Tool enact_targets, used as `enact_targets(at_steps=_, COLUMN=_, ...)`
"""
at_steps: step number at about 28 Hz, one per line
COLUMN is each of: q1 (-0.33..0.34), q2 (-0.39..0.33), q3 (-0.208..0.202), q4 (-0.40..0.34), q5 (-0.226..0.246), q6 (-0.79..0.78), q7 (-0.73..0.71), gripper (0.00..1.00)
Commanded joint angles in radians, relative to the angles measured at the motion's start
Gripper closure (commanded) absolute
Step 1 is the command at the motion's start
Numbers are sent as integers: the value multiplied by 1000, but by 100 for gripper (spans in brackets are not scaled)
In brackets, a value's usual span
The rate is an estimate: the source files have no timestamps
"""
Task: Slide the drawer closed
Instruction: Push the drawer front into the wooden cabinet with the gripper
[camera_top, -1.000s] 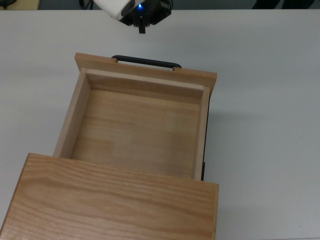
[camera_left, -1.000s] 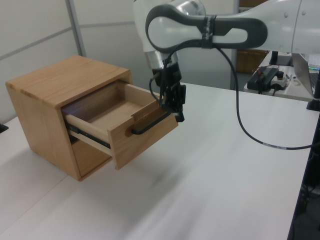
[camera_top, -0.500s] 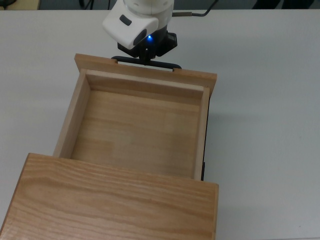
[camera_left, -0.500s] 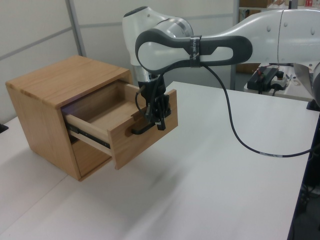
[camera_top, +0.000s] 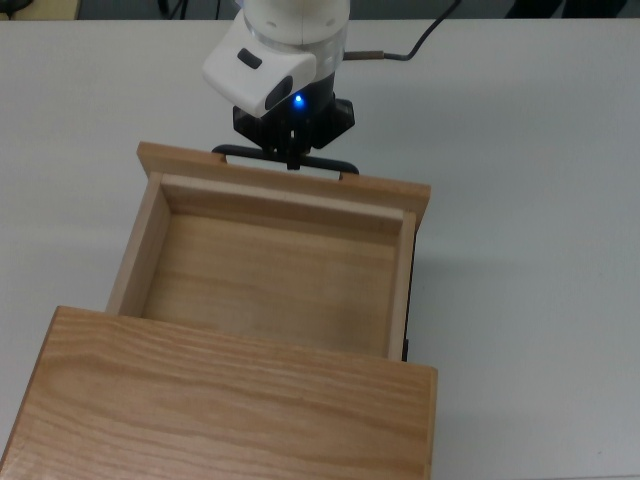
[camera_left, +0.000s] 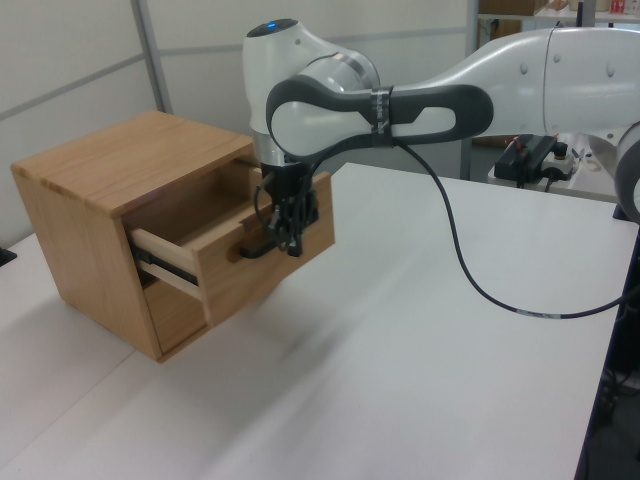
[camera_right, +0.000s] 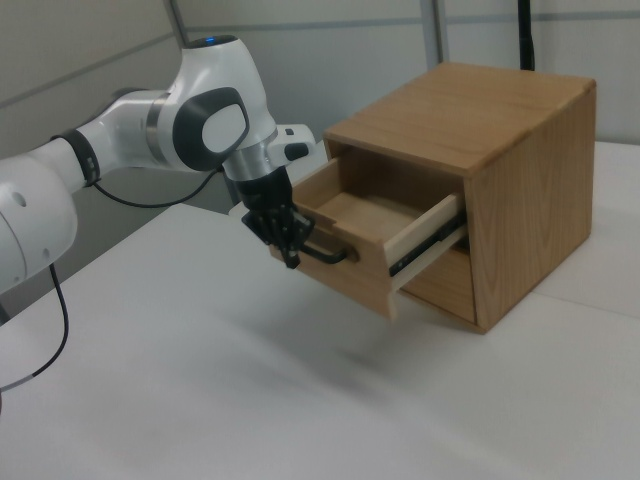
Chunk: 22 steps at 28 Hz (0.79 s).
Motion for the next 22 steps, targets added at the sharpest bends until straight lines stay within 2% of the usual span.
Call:
enact_targets(at_steps=1, q1=7, q2=36, q3=-11, q4=-6, q5=-26, q6=186, q7=14, gripper=100)
enact_targets(at_steps=11, q1=0, q2=128, q3=-28, q4=-6, q5=-85, q6=572, q7=12, gripper=100)
enact_targets(at_steps=18, q1=0, q2=168, q3=-58, q4=-10, q5=-94, q6=798, q7=11, gripper=100)
enact_targets(at_steps=22, q1=-1, q2=187, q3=-62, q4=-13, q5=-102, q6=907, q7=4, gripper=100)
